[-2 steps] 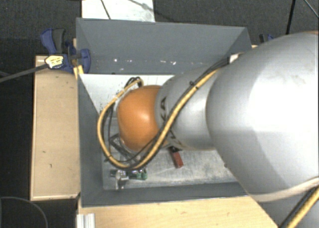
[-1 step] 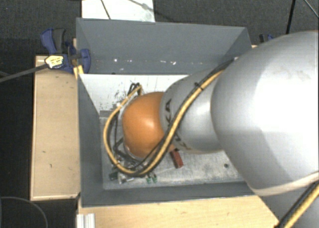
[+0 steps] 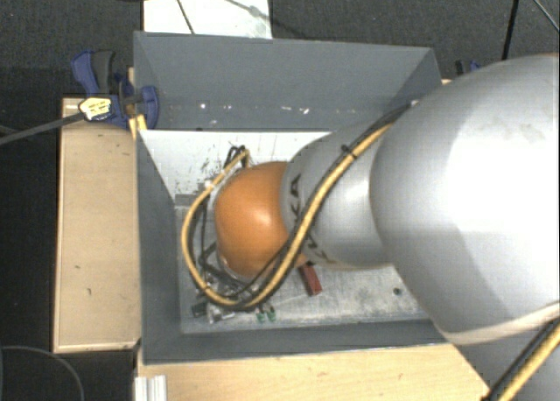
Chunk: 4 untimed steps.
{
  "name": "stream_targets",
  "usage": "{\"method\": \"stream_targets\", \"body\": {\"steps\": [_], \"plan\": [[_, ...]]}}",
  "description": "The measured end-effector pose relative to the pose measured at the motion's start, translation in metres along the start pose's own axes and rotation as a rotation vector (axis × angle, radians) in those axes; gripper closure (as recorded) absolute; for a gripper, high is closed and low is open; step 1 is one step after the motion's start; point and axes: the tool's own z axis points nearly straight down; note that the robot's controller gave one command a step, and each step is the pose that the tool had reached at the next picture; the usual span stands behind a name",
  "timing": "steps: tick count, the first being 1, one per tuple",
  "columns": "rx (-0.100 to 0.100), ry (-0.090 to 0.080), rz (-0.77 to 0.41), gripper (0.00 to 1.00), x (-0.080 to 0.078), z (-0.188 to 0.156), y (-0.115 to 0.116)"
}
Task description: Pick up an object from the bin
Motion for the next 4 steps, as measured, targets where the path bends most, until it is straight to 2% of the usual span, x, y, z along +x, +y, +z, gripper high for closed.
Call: {"method": "stream_targets", "body": {"steps": [1,2,4], "plan": [[0.001,0.005,0.0,1.0,0.002,-0.005,0.0],[0.0,-0.002,0.008,1.0,0.0,-0.038,0.0],[0.001,0.0,0.011,1.0,0.001,-0.052,0.0]]}}
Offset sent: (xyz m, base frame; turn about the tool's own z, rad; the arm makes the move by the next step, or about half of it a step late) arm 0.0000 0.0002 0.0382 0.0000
